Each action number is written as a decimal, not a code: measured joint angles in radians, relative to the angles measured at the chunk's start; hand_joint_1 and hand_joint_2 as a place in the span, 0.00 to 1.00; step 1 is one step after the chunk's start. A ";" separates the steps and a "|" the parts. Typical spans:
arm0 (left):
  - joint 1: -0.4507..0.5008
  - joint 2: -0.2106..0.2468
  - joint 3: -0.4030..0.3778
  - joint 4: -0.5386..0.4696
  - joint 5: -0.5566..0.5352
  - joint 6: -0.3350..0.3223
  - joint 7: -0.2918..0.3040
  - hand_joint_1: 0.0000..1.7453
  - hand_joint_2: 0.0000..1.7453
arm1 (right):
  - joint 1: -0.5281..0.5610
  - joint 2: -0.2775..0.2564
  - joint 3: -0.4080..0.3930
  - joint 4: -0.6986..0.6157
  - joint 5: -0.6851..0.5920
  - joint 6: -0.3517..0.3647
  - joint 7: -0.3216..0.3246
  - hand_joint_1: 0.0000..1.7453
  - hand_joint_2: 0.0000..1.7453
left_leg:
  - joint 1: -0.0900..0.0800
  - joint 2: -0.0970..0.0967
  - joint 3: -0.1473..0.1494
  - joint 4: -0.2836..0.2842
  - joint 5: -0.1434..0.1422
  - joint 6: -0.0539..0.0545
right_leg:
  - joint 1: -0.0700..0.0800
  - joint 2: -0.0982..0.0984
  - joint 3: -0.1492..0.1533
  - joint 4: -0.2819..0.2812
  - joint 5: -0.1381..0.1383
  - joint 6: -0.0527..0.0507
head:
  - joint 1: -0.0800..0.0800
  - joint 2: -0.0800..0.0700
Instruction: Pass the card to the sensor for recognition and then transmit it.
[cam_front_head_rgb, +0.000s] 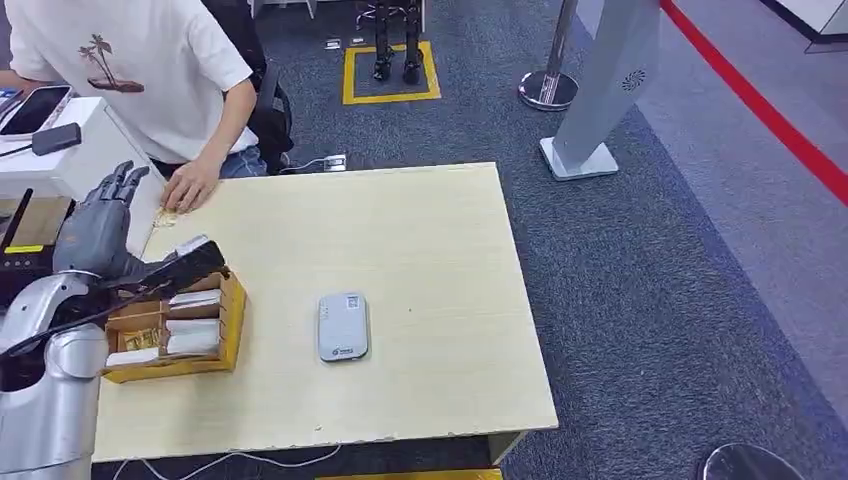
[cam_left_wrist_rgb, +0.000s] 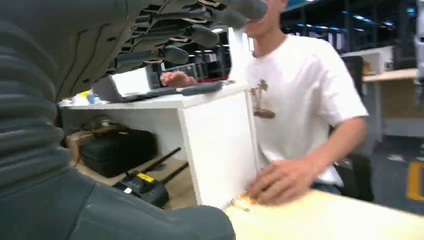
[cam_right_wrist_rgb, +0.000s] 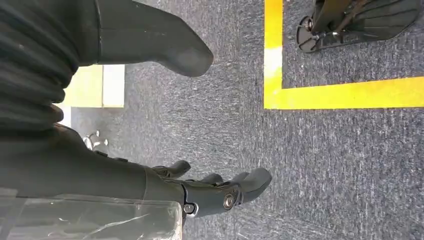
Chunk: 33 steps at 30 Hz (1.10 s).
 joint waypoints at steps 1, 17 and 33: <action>0.020 0.024 -0.028 -0.015 0.024 0.001 0.007 0.00 1.00 | 0.000 0.000 -0.003 0.000 -0.004 0.000 0.000 0.00 1.00 | 0.000 0.000 0.000 0.000 0.000 0.000 | 0.000 0.000 0.000 0.000 0.000 0.000 | 0.000 0.000; 0.487 0.315 -0.137 -0.410 0.195 0.053 0.121 0.00 1.00 | 0.007 0.000 -0.042 0.000 -0.045 -0.018 -0.002 0.00 1.00 | 0.000 0.003 -0.002 -0.001 -0.002 0.000 | 0.000 0.003 -0.003 -0.001 -0.001 0.001 | 0.000 0.000; 0.634 0.277 -0.133 -0.539 0.153 0.076 0.133 0.00 1.00 | 0.005 0.000 -0.050 0.000 -0.049 -0.020 -0.003 0.00 1.00 | 0.000 0.002 -0.002 -0.001 -0.002 0.000 | 0.000 0.002 -0.002 -0.001 -0.001 0.001 | 0.000 0.000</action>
